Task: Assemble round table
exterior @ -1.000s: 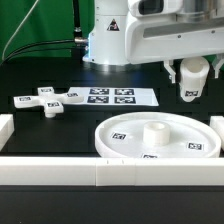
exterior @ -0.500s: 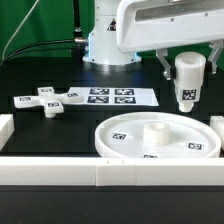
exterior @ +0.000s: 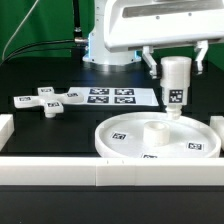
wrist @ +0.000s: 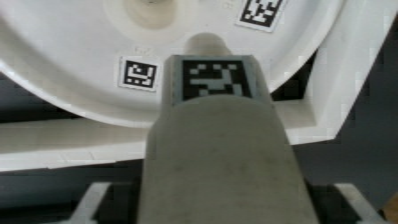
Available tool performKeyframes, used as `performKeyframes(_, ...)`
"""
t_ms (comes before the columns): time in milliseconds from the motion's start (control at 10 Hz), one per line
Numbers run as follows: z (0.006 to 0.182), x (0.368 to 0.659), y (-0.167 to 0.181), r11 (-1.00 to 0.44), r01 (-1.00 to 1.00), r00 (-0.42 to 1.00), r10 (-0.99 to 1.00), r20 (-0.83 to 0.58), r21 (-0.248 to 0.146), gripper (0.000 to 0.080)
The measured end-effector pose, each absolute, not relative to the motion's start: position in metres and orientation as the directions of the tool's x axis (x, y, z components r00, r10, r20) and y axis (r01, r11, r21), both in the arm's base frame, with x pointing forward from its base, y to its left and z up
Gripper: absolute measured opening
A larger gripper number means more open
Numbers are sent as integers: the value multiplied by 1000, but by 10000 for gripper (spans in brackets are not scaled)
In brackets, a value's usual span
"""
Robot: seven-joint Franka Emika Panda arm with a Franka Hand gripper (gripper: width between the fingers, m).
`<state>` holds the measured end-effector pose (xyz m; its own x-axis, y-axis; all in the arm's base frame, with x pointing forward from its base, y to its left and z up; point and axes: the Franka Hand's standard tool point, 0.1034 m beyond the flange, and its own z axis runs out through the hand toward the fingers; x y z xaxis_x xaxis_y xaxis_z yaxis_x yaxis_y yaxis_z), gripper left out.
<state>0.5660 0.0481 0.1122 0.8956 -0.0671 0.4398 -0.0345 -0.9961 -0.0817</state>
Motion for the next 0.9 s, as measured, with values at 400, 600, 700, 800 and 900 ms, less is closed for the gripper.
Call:
performKeyframes(400, 112, 566, 47, -996, -35, 895, -67, 441, -81, 409)
performKeyframes(600, 108, 565, 47, -998, -13, 898, -42, 438, -69, 409)
performKeyframes(700, 107, 566, 44, -999, 12, 902, -12, 431, -53, 409)
performKeyframes(800, 106, 566, 42, -999, 13, 902, -10, 431, -51, 409)
performKeyframes(900, 105, 565, 40, -999, 15, 903, -7, 429, -47, 409)
